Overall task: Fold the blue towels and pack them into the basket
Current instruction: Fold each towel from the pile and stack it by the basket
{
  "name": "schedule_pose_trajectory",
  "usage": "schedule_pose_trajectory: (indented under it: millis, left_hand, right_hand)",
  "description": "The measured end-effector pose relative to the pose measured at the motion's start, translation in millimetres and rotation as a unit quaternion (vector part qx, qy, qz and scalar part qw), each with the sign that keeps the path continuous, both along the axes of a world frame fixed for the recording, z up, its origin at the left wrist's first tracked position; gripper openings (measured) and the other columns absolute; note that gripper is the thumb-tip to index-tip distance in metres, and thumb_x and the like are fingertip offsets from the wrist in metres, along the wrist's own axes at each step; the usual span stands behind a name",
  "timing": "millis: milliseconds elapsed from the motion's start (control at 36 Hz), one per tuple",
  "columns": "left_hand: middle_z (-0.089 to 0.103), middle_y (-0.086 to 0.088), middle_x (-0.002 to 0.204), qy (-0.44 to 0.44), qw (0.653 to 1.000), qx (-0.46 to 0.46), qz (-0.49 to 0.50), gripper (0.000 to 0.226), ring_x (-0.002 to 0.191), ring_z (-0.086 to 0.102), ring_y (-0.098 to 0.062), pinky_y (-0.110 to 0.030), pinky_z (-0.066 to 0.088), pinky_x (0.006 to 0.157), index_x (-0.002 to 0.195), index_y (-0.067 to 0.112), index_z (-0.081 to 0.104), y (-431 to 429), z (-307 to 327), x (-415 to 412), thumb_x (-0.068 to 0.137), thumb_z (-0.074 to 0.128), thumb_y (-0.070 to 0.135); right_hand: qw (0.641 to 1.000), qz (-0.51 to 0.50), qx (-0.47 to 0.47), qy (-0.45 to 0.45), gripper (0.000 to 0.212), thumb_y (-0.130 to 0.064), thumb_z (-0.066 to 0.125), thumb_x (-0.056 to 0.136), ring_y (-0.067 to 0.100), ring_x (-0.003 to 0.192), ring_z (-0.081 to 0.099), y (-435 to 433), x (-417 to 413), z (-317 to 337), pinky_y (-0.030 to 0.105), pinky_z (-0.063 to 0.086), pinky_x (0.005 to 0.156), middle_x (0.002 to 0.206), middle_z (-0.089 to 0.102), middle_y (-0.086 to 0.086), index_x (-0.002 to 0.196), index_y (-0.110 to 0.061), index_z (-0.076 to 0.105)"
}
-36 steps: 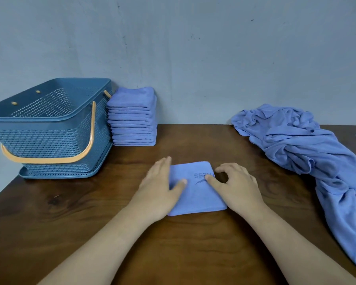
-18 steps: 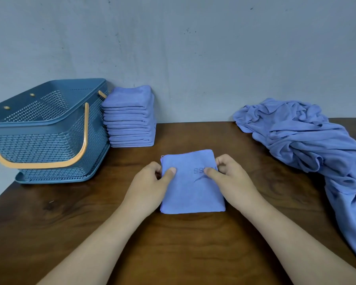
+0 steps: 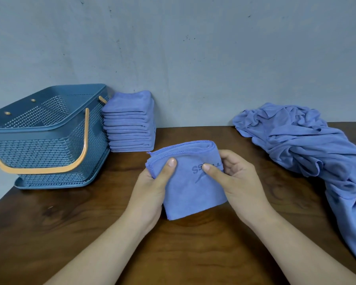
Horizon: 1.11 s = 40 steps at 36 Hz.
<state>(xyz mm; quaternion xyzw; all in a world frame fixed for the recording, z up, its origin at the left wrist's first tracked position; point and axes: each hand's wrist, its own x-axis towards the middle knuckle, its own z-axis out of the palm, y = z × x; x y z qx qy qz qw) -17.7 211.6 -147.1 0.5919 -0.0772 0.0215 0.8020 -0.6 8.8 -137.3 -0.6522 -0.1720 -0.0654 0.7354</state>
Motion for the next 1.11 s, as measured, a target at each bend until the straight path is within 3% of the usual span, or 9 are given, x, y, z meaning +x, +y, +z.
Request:
schedule_pose_trajectory:
  millis: [167,333,556,722,833,944,1028,1083,1111]
  left_hand:
    - [0.081,0.001,0.116,-0.032,0.991,0.06,0.115,0.032,0.11,0.077,-0.017,-0.023,0.06,0.083,0.117,0.028,0.079,-8.6,1.4,-7.6,0.101,0.066,0.052]
    - [0.082,0.002,0.109,-0.009,0.99,0.076,0.115,0.038,0.103,0.079,-0.016,-0.024,0.061,0.077,0.11,0.029,0.081,-10.5,3.5,-13.3,0.1,0.062,0.061]
    - [0.079,-0.002,0.121,0.049,0.996,0.018,0.076,0.047,0.113,0.076,-0.024,-0.048,0.061,0.097,0.119,0.026,0.079,-13.6,1.4,-11.4,0.1,0.061,0.065]
    - [0.071,-0.002,0.139,0.025,0.999,0.011,-0.034,0.056,0.127,0.069,-0.027,-0.044,0.061,0.1,0.145,0.026,0.059,-13.5,2.1,-11.3,0.095,0.082,0.038]
    - [0.071,0.003,0.138,-0.004,0.993,0.077,-0.086,0.061,0.119,0.073,-0.028,-0.042,0.066,0.08,0.146,0.04,0.054,-16.7,-3.6,-12.9,0.095,0.084,0.029]
    - [0.072,0.006,0.137,-0.047,0.993,0.106,-0.02,0.041,0.125,0.07,-0.019,-0.031,0.059,0.1,0.141,0.037,0.061,-15.1,-8.7,-9.0,0.103,0.073,0.035]
    - [0.076,0.009,0.125,-0.043,0.986,0.156,0.033,0.023,0.113,0.075,-0.016,-0.03,0.064,0.085,0.126,0.043,0.066,-11.2,-11.7,-6.5,0.103,0.067,0.048]
    - [0.078,0.009,0.118,-0.034,0.984,0.169,0.05,0.018,0.104,0.077,-0.017,-0.038,0.063,0.075,0.12,0.045,0.068,-8.8,-14.7,-5.0,0.105,0.062,0.053]
    - [0.078,0.009,0.118,-0.033,0.984,0.169,0.056,0.018,0.104,0.077,-0.017,-0.041,0.062,0.077,0.12,0.045,0.068,-8.1,-15.6,-4.1,0.106,0.06,0.053]
  right_hand:
    - [0.998,-0.022,-0.036,0.044,0.032,-0.051,0.072,0.098,0.017,0.097,0.074,7.7,-3.1,-6.7,0.026,0.058,0.077,0.105,0.076,0.002,0.105,-0.02,0.067]
    - [0.998,-0.042,-0.051,0.016,0.013,-0.039,0.066,0.105,0.015,0.095,0.076,16.2,-6.2,-6.5,0.022,0.057,0.075,0.103,0.077,-0.002,0.107,-0.027,0.071]
    - [0.989,-0.107,-0.101,-0.013,0.011,-0.035,0.067,0.105,0.004,0.078,0.069,11.7,-4.2,-5.0,0.012,0.049,0.066,0.087,0.073,-0.011,0.095,-0.033,0.071]
    - [0.986,-0.138,-0.095,-0.024,0.013,-0.038,0.065,0.105,0.005,0.077,0.068,3.7,0.7,-4.1,0.014,0.05,0.065,0.086,0.072,-0.01,0.097,-0.03,0.071]
    - [0.982,-0.16,-0.1,-0.023,0.016,-0.042,0.063,0.106,0.009,0.081,0.07,-2.7,4.6,-5.7,0.017,0.052,0.067,0.09,0.072,-0.008,0.096,-0.03,0.069]
    - [0.981,-0.155,-0.119,0.002,0.024,-0.05,0.058,0.106,0.009,0.082,0.07,-3.5,7.8,-8.0,0.016,0.052,0.066,0.091,0.071,-0.007,0.095,-0.03,0.067]
    - [0.981,-0.134,-0.136,0.025,0.021,-0.055,0.055,0.106,0.004,0.087,0.071,-2.9,8.6,-10.6,0.014,0.052,0.067,0.097,0.073,-0.013,0.102,-0.038,0.067]
    - [0.985,-0.112,-0.124,0.042,0.018,-0.053,0.058,0.105,-0.002,0.104,0.07,-3.2,9.9,-13.7,0.017,0.053,0.082,0.114,0.072,-0.021,0.121,-0.048,0.063]
    - [0.988,-0.097,-0.113,0.043,0.034,-0.05,0.063,0.103,-0.003,0.114,0.067,-3.7,10.4,-14.8,0.019,0.053,0.09,0.123,0.07,-0.023,0.136,-0.051,0.056]
